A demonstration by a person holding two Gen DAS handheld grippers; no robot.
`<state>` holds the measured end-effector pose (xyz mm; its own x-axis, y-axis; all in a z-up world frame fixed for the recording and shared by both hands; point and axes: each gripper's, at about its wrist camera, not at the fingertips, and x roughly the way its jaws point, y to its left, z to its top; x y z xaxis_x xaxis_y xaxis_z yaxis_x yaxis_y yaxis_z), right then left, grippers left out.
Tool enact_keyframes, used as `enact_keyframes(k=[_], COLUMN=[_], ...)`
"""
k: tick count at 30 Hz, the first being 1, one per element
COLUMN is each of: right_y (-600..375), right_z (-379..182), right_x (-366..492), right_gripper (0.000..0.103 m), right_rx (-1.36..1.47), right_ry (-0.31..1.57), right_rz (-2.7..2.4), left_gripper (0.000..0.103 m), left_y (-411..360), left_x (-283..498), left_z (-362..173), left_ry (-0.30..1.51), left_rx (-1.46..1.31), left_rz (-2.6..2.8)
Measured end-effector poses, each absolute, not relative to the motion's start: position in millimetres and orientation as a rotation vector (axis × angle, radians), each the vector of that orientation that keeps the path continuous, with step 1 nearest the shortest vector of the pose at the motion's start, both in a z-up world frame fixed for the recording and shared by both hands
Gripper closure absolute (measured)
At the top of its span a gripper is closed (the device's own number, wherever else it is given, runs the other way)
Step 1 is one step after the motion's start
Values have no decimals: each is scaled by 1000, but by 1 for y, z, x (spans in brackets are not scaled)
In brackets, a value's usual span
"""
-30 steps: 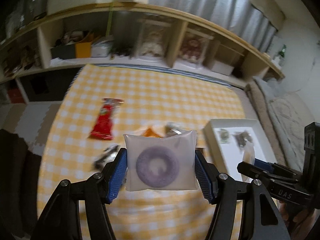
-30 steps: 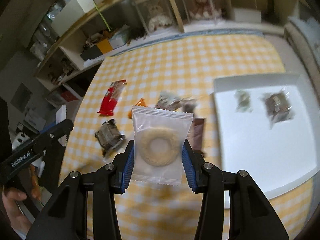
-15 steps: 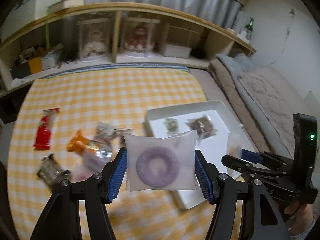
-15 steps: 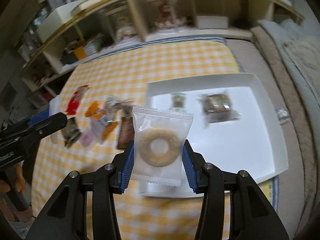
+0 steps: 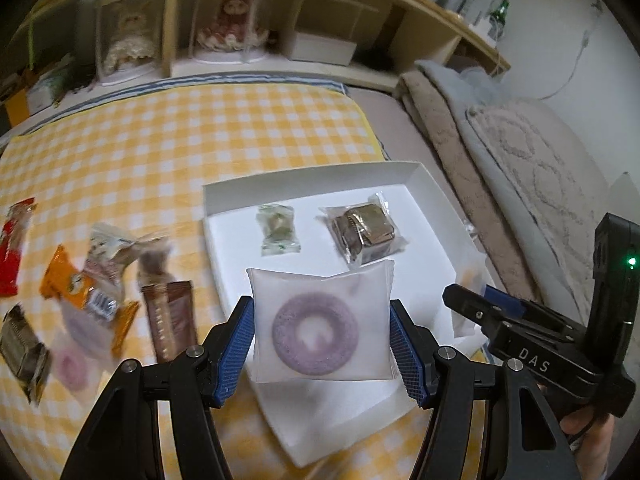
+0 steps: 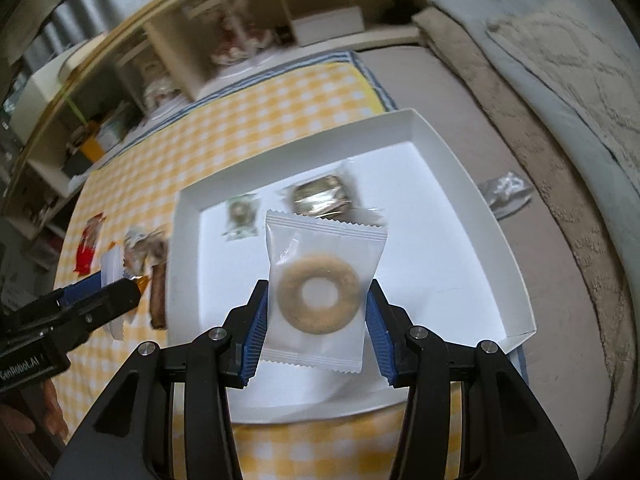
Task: Organize snacks
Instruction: 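Carry both cookie pouches over the white tray and open both tools to release them, then withdraw both tools from the tray back toward the remaining snacks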
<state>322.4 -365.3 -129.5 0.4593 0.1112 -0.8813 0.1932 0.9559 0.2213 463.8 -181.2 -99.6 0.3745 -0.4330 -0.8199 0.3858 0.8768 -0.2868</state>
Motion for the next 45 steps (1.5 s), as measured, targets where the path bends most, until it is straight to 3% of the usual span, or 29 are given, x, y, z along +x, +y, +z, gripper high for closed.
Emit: enact_keyframes(k=[11,19,21,23,28,45], right_y=[-388,-403,-404,-404,-402,-400], right_z=[-148,-152,-151,-149,-145,-130], right_x=[336,345,346,346,340,311], right_gripper=[54,52,42,20,0,0], right_rx=[349,375,364,344,288,220], right_ry=[1113,1091,1080,1072,1077,1083], right_rz=[-84,-106,-105,-103,-113,-166], left_gripper=[37,10,5,0,0,0], left_y=[-235,-242,-239,-236,-233,-203], left_x=[503,514,512,509,503,478], left_z=[-143,-157,-158,-161,-167,-140], left_ry=[1109,1097,1093,1094,1114,1087], left_rx=[5,41,51,61,80,95], left_rz=[-530,-503,-502,-499,-504,-478])
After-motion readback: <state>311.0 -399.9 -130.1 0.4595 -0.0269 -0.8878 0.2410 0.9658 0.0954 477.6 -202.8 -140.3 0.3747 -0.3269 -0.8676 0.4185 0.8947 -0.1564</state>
